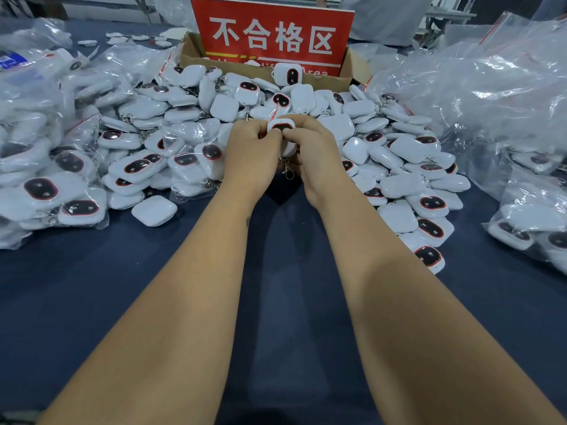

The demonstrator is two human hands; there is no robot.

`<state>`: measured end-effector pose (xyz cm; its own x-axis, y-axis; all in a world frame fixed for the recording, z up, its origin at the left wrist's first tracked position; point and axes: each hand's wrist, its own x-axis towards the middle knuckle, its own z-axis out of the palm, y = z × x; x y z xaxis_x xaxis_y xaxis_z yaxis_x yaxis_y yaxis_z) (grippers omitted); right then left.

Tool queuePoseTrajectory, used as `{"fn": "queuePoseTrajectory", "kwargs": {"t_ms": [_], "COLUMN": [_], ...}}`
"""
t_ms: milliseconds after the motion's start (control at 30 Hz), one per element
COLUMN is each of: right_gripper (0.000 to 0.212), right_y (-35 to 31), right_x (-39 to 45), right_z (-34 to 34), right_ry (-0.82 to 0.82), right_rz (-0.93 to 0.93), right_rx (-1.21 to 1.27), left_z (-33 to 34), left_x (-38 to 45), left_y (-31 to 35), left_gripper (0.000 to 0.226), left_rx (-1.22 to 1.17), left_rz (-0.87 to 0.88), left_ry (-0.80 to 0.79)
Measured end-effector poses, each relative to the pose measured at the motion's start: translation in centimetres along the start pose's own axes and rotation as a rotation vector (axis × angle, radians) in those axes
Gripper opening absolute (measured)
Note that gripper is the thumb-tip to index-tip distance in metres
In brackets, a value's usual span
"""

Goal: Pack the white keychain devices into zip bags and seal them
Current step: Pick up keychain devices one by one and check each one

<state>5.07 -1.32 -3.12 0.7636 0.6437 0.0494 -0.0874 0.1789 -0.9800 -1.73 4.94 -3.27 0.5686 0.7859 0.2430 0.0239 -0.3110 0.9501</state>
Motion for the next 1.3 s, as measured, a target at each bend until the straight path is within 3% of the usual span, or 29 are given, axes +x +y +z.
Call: {"fn": "queuePoseTrajectory", "kwargs": {"t_ms": [333, 467, 667, 767, 933, 1067, 1300], "right_gripper": [0.024, 0.015, 0.002, 0.010, 0.022, 0.019, 0.012], "right_y": [-0.1, 0.0, -0.4, -0.8, -1.2, -1.0, 0.1], "right_x": [0.2, 0.4, 0.7, 0.5, 0.2, 0.1, -0.1], "right_z": [0.0, 0.1, -0.3, -0.3, 0.1, 0.2, 0.2], "right_ry": [0.026, 0.138, 0.249, 0.204, 0.096, 0.123, 0.176], "right_rz": [0.054, 0.027, -0.078, -0.064, -0.070, -0.106, -0.288], "right_rx": [0.043, 0.036, 0.161, 0.284, 0.333, 0.183, -0.395], "left_z": [0.1, 0.1, 0.1, 0.2, 0.0, -0.2, -0.3], "left_x": [0.2, 0.5, 0.6, 0.5, 0.3, 0.1, 0.2], "left_y": [-0.3, -0.5, -0.8, -0.6, -0.1, 0.1, 0.5], "left_gripper": [0.021, 0.028, 0.033, 0.009, 0.019, 0.021, 0.020], "left_rx": [-0.090, -0.159, 0.063, 0.156, 0.033, -0.055, -0.166], "left_rz": [-0.003, -0.036, 0.013, 0.019, -0.018, -0.054, -0.028], "left_ry": [0.060, 0.107, 0.151, 0.135, 0.118, 0.162, 0.221]}}
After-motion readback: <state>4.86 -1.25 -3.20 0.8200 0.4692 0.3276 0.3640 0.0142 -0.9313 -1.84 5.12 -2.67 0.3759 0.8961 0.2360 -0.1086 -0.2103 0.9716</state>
